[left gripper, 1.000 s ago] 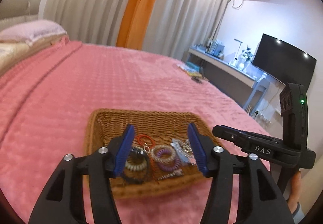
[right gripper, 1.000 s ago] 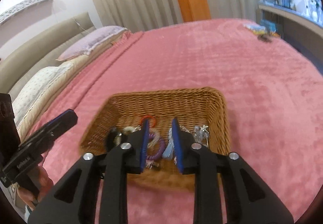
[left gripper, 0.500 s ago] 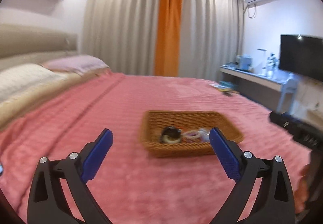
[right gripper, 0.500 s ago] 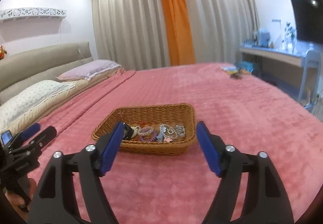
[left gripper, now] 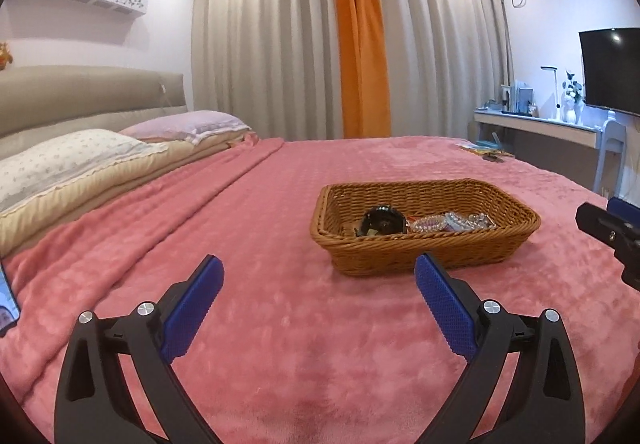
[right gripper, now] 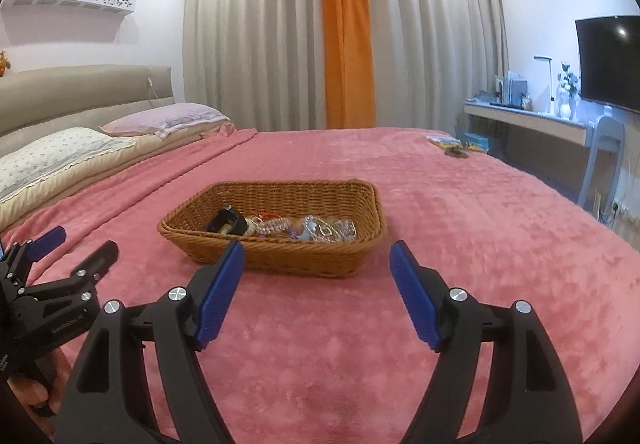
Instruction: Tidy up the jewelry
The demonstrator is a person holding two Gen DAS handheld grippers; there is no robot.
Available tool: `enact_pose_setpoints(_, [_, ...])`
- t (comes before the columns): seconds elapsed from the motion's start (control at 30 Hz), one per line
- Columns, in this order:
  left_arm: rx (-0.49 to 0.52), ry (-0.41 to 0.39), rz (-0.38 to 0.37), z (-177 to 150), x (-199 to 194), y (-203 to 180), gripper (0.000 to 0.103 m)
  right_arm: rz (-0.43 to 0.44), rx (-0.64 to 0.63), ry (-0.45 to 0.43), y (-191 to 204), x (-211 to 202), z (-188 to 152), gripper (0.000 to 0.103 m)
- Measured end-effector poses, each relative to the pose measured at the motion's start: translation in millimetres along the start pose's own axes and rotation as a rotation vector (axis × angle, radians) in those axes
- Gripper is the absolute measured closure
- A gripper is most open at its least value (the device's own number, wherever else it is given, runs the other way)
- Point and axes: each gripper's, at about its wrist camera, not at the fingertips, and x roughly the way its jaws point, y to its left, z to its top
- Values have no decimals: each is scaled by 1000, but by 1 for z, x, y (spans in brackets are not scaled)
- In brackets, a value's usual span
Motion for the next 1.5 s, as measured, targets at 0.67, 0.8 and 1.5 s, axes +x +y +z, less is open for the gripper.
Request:
enact_pose_setpoints(0.67, [-2, 38, 4, -3, 9, 3, 7, 10, 12, 46, -3, 12, -7, 32])
enact_pose_setpoints(0.8, [-6, 40, 7, -3, 10, 2, 8, 8, -3, 51, 0, 13, -8, 32])
enact_pose_setpoints(1.5, [-8, 43, 10, -4, 11, 3, 8, 15, -17, 59, 5, 14, -10, 29])
